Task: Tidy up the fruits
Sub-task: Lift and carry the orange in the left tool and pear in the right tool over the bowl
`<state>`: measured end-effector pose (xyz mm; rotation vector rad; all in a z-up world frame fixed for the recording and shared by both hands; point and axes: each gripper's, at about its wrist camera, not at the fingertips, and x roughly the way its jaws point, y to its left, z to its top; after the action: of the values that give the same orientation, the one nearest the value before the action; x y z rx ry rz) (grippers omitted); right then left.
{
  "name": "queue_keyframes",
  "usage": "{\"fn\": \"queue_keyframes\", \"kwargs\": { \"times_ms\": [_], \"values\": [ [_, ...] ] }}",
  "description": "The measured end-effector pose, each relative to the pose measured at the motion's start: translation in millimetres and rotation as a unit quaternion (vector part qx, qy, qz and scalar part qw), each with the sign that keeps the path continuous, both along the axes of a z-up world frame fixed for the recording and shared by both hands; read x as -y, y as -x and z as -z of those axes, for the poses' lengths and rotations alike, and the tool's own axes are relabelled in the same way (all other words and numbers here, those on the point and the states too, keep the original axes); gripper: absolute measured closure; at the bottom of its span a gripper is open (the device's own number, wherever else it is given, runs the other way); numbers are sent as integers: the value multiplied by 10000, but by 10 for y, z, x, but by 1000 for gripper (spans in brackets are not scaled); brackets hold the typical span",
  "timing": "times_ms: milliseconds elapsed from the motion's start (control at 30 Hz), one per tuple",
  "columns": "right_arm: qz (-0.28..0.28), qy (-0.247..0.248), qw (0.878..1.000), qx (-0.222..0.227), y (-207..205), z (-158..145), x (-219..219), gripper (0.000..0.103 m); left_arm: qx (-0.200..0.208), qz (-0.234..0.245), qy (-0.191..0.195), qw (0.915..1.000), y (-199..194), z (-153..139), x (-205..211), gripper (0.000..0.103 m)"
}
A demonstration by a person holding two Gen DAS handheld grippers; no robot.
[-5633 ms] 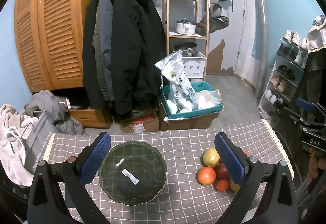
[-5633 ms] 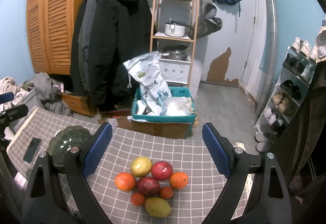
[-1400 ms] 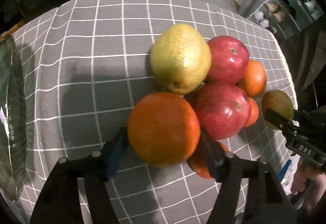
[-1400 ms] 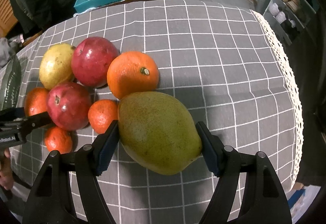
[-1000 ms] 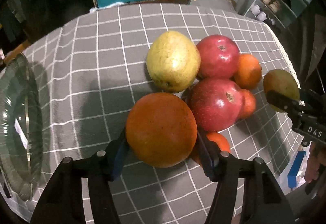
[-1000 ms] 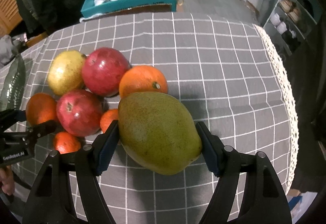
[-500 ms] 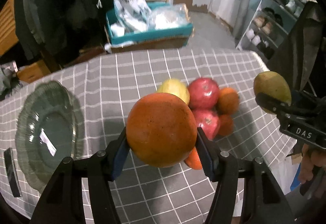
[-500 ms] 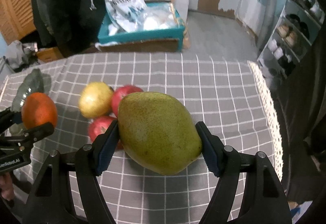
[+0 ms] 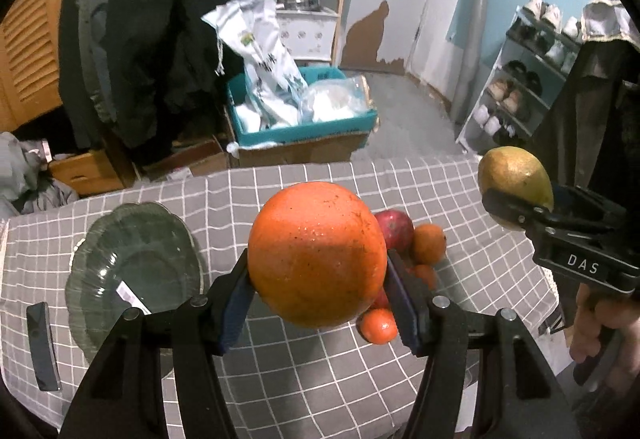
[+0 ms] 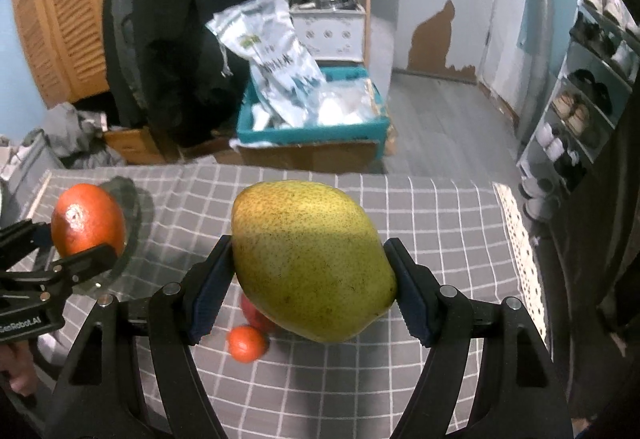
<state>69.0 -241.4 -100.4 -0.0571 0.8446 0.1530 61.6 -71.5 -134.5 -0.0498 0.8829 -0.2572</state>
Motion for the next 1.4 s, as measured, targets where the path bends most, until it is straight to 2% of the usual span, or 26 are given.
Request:
{"fn": "queue_keyframes", "kwargs": {
  "times_ms": [300,633,1067,1400],
  "values": [
    [-244,-186,9989,346,39,-288,-237,28,251,-171,56,9995,87,-213,-242,40],
    [-527,-300,9970,484,-23,-448,-621,28,417,-492,104,9979,131,-329,-594,40],
    [-909,-411,9946,275,-214,-376,-1213,28,364,-1130,58,9929,57,-248,-1256,40],
    [-1254,-497,9907,-156,-484,-113,-1792,28,107,-1532,-85,9881,-17,-19,-1657,39]
  ]
}}
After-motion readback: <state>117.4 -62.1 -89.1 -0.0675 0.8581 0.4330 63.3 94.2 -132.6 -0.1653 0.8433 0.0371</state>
